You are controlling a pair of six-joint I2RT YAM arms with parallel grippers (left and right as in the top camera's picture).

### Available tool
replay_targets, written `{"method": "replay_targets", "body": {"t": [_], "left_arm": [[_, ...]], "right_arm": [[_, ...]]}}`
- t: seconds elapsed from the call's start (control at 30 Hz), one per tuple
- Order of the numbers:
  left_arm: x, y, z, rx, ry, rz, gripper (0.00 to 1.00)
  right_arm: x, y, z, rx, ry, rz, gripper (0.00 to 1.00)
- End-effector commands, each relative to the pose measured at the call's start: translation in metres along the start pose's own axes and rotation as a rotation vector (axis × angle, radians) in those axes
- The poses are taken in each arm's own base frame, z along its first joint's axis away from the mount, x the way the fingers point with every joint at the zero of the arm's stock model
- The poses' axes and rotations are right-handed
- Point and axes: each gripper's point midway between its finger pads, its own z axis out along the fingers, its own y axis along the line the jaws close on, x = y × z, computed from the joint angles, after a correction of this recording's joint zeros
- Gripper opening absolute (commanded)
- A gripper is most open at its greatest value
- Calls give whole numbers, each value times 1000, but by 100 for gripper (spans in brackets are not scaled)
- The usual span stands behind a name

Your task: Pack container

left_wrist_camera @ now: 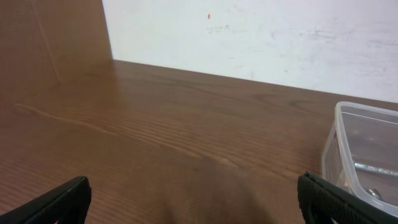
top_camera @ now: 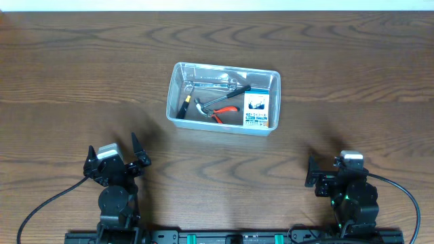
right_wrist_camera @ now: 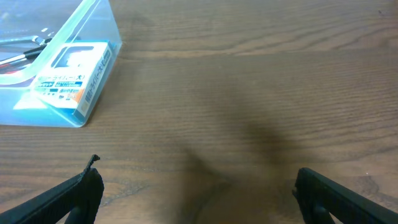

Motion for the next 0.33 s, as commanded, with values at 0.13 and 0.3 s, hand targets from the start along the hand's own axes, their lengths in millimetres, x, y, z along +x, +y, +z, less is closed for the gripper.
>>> {"method": "replay_targets", "body": {"t": [0.13, 0.3], "left_arm": [[16, 4, 1, -21, 42, 20, 98], [16, 4, 1, -21, 42, 20, 98]], "right_arm": [[4, -1, 2, 2, 5, 14, 99], [4, -1, 2, 2, 4, 14, 99]]}}
